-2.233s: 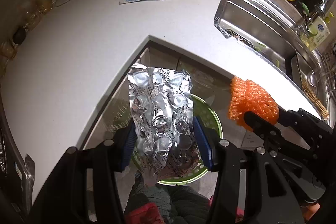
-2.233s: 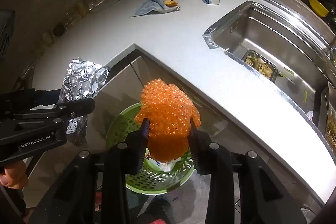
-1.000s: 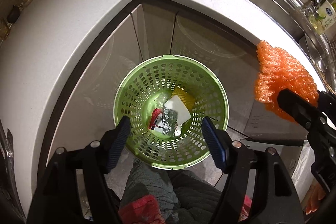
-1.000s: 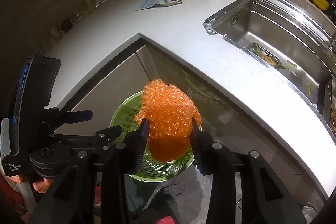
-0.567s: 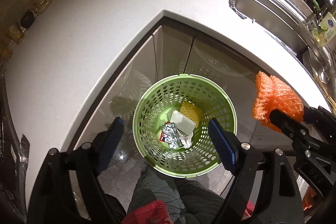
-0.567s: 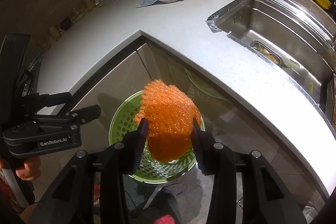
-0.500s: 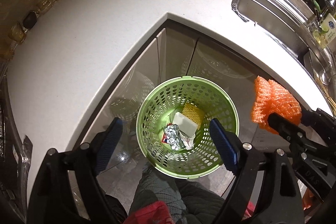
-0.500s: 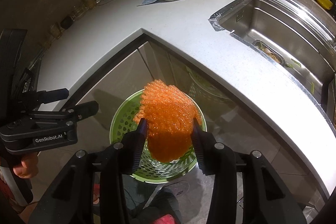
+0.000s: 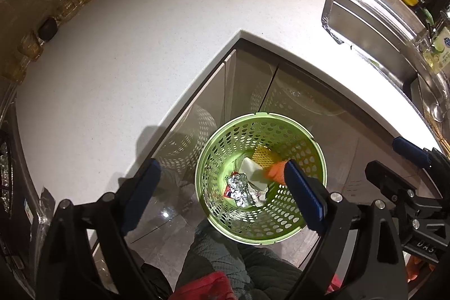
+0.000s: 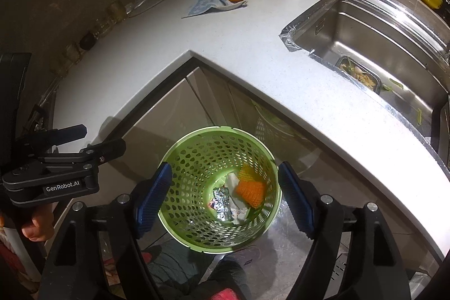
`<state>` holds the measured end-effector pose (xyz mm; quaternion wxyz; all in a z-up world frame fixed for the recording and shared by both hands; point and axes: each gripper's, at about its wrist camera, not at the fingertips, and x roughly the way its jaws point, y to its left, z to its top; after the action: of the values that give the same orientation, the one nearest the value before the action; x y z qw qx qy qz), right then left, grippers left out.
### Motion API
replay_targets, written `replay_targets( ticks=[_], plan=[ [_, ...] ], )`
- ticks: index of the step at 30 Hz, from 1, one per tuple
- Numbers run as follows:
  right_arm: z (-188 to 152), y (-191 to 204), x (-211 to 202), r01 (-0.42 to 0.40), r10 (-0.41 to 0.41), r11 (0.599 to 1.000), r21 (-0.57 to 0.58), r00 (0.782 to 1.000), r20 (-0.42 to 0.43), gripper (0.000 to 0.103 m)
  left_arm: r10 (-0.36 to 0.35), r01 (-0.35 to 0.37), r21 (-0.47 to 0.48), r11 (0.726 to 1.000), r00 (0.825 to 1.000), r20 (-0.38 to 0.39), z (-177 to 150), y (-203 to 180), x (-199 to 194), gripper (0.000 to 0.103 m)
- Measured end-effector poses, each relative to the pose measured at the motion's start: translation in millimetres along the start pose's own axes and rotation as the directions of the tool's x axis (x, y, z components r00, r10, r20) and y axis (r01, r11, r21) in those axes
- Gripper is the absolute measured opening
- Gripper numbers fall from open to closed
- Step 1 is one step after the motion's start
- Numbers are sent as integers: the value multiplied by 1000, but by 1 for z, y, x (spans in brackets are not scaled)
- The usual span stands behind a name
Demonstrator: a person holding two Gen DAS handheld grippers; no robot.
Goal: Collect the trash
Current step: 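Carry both items over the green basket and open both tools to drop them, then move both tools back to the counter and grasp the crumpled tissue with the right tool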
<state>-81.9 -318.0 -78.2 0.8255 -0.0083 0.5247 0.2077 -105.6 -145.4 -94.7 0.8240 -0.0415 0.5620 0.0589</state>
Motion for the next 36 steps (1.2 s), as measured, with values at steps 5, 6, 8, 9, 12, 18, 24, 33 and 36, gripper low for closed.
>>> replay_targets(
  ticks=[5, 6, 8, 9, 12, 18, 24, 33, 36],
  plan=[
    [11, -2, -4, 11, -12, 1000, 21, 1000, 20, 82, -5, 5, 8, 1000, 1000, 13, 13, 2, 0, 88],
    [13, -3, -5, 17, -18, 1000, 26, 1000, 25, 83, -4, 4, 10, 1000, 1000, 16, 16, 2, 0, 88],
    [20, -4, -6, 26, -28, 999, 33, 999, 34, 85, -3, 3, 12, 1000, 1000, 21, 26, 4, 1, 90],
    [23, -5, -7, 30, -31, 999, 37, 999, 40, 86, -3, 3, 10, 1000, 1000, 23, 32, 5, 2, 90],
    [37, -7, -8, 51, -53, 998, 41, 997, 63, 91, -12, 12, 13, 1000, 999, 33, 50, 7, 5, 90],
    [74, -15, -4, 72, -79, 995, 69, 992, 102, 92, -14, 13, 22, 1000, 997, 70, 101, 9, 15, 90],
    [120, -21, 11, 90, -100, 993, 80, 986, 136, 92, -16, 13, 29, 1000, 994, 108, 161, 14, 32, 90],
    [210, -29, 56, 103, -117, 991, 90, 979, 165, 92, -15, 14, 12, 1000, 993, 114, 238, 26, 74, 90],
    [244, -30, 77, 93, -107, 992, 86, 979, 175, 92, -13, 13, 7, 1000, 993, 119, 258, 30, 88, 90]
  ],
)
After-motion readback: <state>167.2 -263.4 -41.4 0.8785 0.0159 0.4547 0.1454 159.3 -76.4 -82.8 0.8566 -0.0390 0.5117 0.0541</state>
